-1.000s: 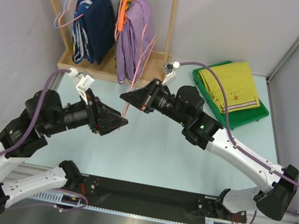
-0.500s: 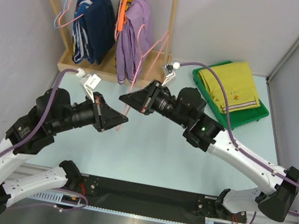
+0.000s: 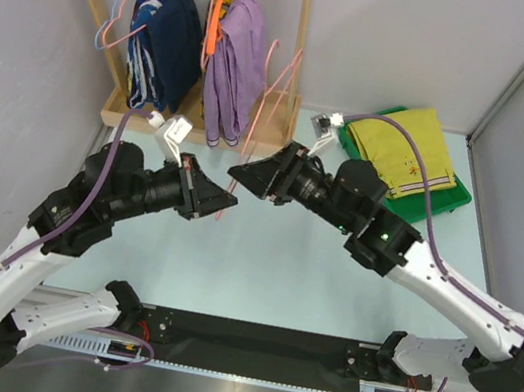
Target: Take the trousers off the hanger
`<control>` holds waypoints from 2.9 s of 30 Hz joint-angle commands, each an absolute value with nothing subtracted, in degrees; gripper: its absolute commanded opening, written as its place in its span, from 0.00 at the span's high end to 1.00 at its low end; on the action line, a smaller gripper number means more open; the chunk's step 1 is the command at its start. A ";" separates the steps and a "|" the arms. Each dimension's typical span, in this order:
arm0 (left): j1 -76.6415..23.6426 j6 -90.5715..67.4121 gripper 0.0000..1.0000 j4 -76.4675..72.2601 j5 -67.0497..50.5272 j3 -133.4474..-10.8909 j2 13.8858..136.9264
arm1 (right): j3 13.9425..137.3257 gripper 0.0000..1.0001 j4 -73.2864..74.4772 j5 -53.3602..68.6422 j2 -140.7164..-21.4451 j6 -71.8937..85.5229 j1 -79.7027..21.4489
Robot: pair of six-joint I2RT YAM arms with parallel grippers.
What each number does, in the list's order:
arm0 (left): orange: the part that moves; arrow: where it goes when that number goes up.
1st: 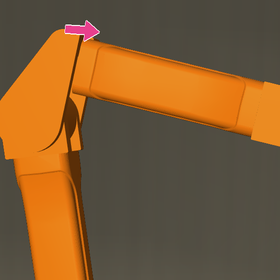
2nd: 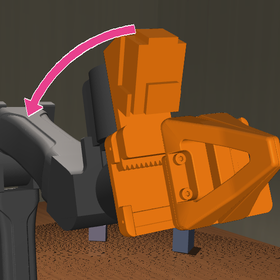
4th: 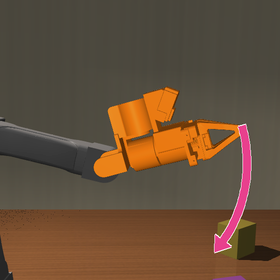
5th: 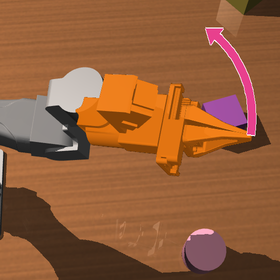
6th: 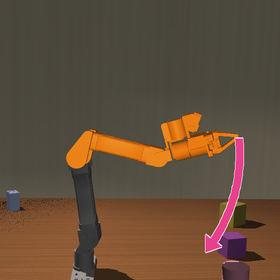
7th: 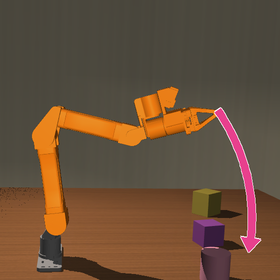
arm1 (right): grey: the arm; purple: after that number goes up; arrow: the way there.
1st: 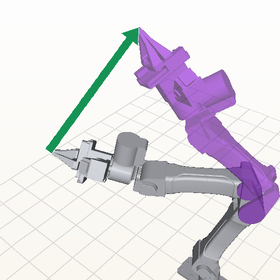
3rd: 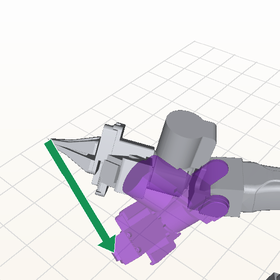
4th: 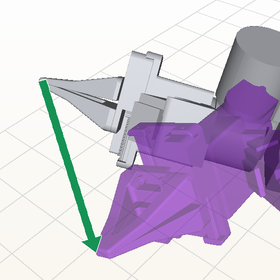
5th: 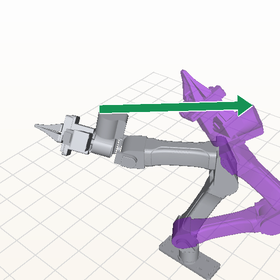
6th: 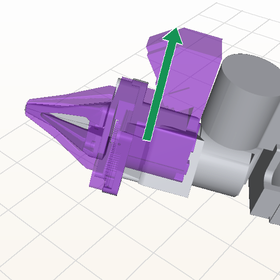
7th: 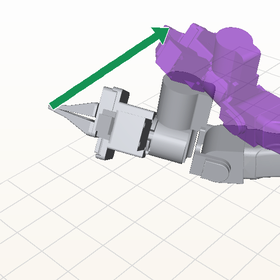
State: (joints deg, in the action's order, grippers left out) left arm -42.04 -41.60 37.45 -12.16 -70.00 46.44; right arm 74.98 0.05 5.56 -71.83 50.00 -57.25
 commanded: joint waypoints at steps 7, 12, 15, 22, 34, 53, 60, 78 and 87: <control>-40.70 -44.03 1.00 37.97 -5.89 -82.17 52.82 | 68.56 0.41 21.59 -20.89 -46.86 42.28 -56.34; -32.72 -45.43 1.00 40.17 -9.74 -86.74 58.52 | 67.15 0.42 27.76 -25.66 -36.15 42.54 -56.16; -27.80 -46.93 1.00 39.73 -15.26 -89.20 61.69 | 66.88 0.41 30.40 -26.10 -33.58 42.71 -56.16; -24.17 -48.78 1.00 38.93 -21.27 -101.66 72.67 | 65.83 0.41 32.08 -24.35 -31.99 42.28 -56.16; -21.36 -58.09 1.00 40.08 -23.82 -119.78 89.02 | 64.34 0.41 32.60 -24.17 -29.53 42.19 -56.25; -21.18 -70.84 1.00 43.42 -18.90 -138.51 103.62 | 65.48 0.41 36.21 -27.42 -24.87 41.48 -56.25; -21.18 -71.89 1.00 43.33 -18.99 -140.10 105.64 | 66.18 0.41 36.91 -27.60 -24.70 41.31 -56.25; -20.66 -77.61 1.00 40.08 -19.07 -143.96 111.62 | 65.83 0.41 35.95 -27.60 -25.40 41.13 -56.25; -20.74 -71.37 1.00 39.99 -17.84 -135.02 105.39 | 64.95 0.41 34.63 -26.54 -27.07 41.31 -56.34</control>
State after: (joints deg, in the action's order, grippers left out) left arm -21.23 -73.52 41.21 -18.28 -138.02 110.00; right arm 64.36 37.01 -26.50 -25.50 41.76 -56.25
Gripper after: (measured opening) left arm 0.025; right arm 0.588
